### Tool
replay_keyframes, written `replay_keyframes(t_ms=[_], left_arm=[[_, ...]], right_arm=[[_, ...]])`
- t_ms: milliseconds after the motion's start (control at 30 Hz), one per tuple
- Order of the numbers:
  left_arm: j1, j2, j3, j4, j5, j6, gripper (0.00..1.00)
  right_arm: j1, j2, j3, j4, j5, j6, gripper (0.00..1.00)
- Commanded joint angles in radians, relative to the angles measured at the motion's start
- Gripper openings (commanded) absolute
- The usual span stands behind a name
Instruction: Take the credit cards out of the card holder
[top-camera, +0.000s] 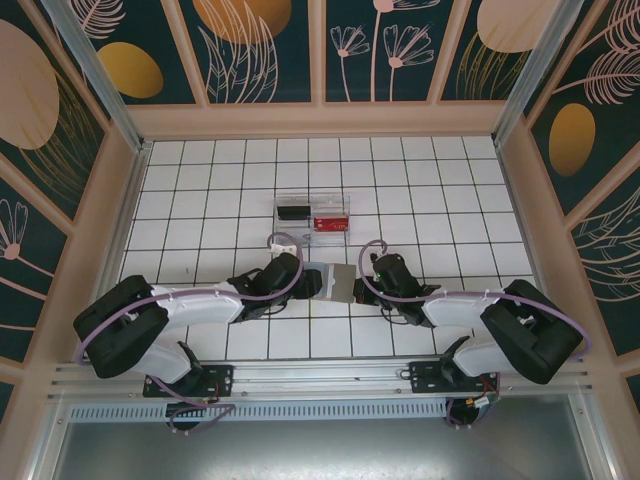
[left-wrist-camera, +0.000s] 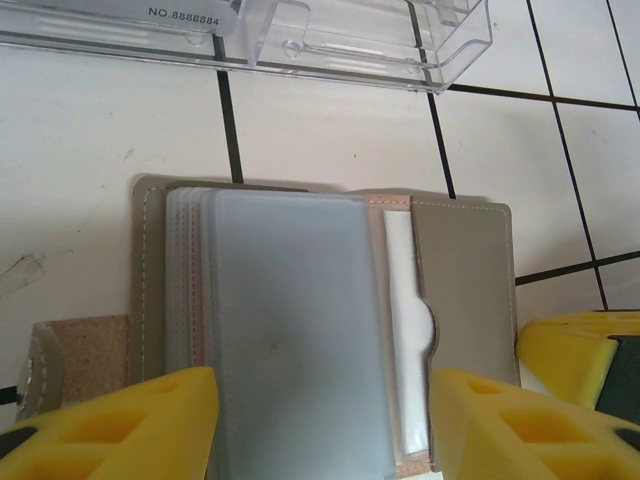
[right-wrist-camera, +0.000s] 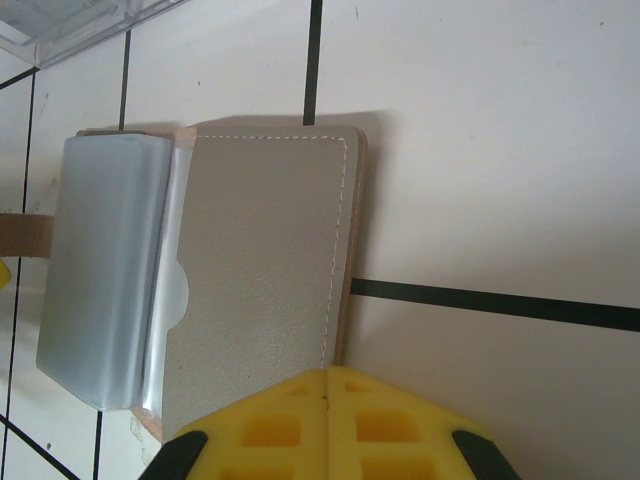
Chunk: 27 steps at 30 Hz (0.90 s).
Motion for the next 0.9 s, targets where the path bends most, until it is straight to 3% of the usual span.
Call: replay_keyframes(t_ms=[0, 367, 867], left_arm=[[0.003, 0.022, 0.029, -0.017, -0.011, 0.02, 0.59], [0.004, 0.054, 0.038, -0.027, -0.024, 0.016, 0.59], [0.004, 0.084, 0.027, 0.049, 0.066, 0.026, 0.56]], right_arm=[[-0.005, 0.005, 0.02, 0.02, -0.016, -0.004, 0.0], [-0.005, 0.003, 0.019, 0.02, -0.017, -0.005, 0.0], [-0.005, 0.006, 0.017, 0.024, -0.018, -0.001, 0.0]])
